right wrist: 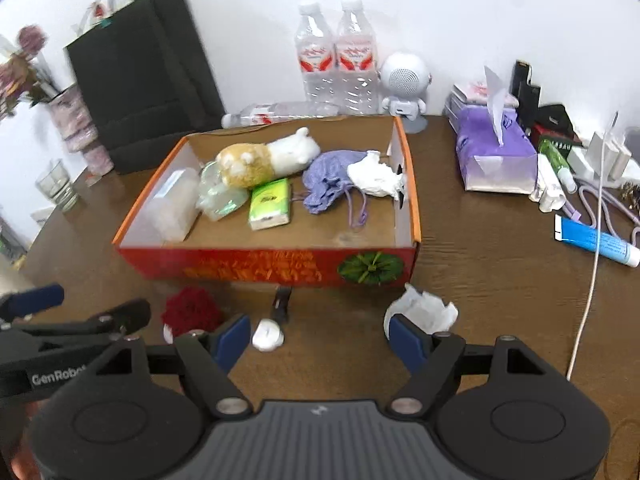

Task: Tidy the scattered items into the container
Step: 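Withdraw both tools from the box back toward the rose and cap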

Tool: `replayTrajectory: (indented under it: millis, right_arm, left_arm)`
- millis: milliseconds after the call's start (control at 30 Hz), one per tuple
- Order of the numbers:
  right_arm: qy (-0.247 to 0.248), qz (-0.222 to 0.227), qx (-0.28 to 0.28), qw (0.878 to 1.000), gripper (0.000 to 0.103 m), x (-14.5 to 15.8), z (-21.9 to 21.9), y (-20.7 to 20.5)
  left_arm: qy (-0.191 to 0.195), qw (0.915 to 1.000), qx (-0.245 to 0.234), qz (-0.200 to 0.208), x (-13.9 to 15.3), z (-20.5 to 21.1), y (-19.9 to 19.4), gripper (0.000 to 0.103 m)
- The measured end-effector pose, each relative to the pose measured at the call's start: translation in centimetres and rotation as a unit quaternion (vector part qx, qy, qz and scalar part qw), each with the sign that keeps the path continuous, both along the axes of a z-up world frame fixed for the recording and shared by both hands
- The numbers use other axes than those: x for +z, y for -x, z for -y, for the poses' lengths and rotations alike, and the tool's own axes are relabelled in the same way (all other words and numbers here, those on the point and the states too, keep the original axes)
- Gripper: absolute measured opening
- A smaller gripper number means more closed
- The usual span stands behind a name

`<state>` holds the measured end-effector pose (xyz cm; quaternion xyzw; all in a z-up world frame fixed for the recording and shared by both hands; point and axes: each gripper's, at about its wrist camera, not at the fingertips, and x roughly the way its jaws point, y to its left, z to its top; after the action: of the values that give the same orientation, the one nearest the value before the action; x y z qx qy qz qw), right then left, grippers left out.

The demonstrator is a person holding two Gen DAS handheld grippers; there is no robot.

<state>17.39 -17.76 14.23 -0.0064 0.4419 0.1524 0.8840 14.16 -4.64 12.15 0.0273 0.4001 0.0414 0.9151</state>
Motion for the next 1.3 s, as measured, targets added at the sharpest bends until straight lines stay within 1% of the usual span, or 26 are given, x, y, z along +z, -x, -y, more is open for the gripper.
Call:
replayTrajectory:
  millis: [33, 100, 200, 300, 367, 433, 533, 633, 700, 733, 833, 933, 1000, 1067, 1167, 1233, 1300]
  right_arm:
    - [0.003, 0.008, 0.000, 1.000, 0.076, -0.1, 0.1, 0.8]
    - [-0.009, 0.012, 0.002, 1.000, 0.076, -0.5, 0.6, 2.2]
    - [-0.013, 0.033, 0.004, 0.999, 0.076, -1.2, 1.3, 4.8]
    - [-0.015, 0.056, 0.005, 0.998, 0.076, -2.2, 1.7, 7.6]
    - [-0.017, 0.064, 0.003, 0.998, 0.076, -3.3, 2.0, 9.2]
    - [-0.026, 0.065, 0.001, 0.998, 0.076, -4.3, 2.3, 10.6]
    - [-0.034, 0.085, 0.003, 0.996, 0.076, -5.6, 2.8, 13.4]
    - [-0.037, 0.104, 0.009, 0.994, 0.076, -6.7, 2.9, 15.9]
    - [-0.047, 0.105, 0.007, 0.993, 0.076, -7.6, 3.2, 17.3]
    - [-0.051, 0.107, 0.006, 0.993, 0.076, -8.0, 3.3, 18.0]
    - [-0.035, 0.129, 0.010, 0.991, 0.076, -8.8, 3.0, 20.5]
    - [-0.062, 0.132, 0.010, 0.989, 0.077, -9.6, 3.9, 22.3]
    - [-0.060, 0.150, 0.002, 0.987, 0.079, -9.9, 4.2, 23.7]
    - [-0.058, 0.162, 0.006, 0.985, 0.079, -10.3, 4.4, 25.0]
    - [-0.063, 0.178, 0.004, 0.982, 0.080, -10.6, 4.9, 26.7]
    - [-0.080, 0.181, -0.002, 0.980, 0.081, -11.0, 5.5, 27.5]
    - [-0.076, 0.193, -0.012, 0.978, 0.081, -11.4, 5.9, 28.3]
  left_arm:
    - [0.003, 1.0000, -0.002, 0.002, -0.2, 0.1, 0.7, 0.103]
    - [0.002, 0.9998, -0.002, 0.017, -0.5, 0.2, 2.5, 0.103]
    - [0.006, 0.9984, -0.002, 0.056, -1.3, 0.0, 5.8, 0.103]
    - [-0.011, 0.9957, -0.004, 0.092, -2.5, 0.4, 9.0, 0.103]
    - [-0.017, 0.9941, -0.008, 0.107, -3.2, 0.6, 10.7, 0.103]
    - [-0.012, 0.9928, -0.008, 0.119, -3.9, 0.5, 12.4, 0.103]
    - [-0.010, 0.9908, -0.014, 0.134, -5.4, 0.3, 15.2, 0.103]
    - [0.004, 0.9882, -0.013, 0.153, -6.6, -0.1, 18.1, 0.103]
    - [0.016, 0.9863, -0.011, 0.164, -7.2, -0.3, 19.8, 0.103]
    - [0.018, 0.9850, -0.010, 0.171, -7.3, -0.3, 20.5, 0.103]
    - [0.012, 0.9811, -0.010, 0.193, -7.7, -0.4, 22.4, 0.103]
    - [0.015, 0.9771, -0.018, 0.211, -8.2, -0.9, 24.0, 0.103]
    - [0.017, 0.9732, -0.021, 0.228, -8.9, -1.4, 25.1, 0.103]
    - [0.016, 0.9720, -0.014, 0.234, -9.5, -1.7, 25.9, 0.103]
    - [0.029, 0.9675, -0.015, 0.251, -10.3, -2.0, 27.8, 0.103]
    - [0.026, 0.9635, -0.019, 0.266, -10.8, -2.1, 29.1, 0.103]
    - [0.019, 0.9600, -0.018, 0.279, -11.2, -2.1, 30.2, 0.103]
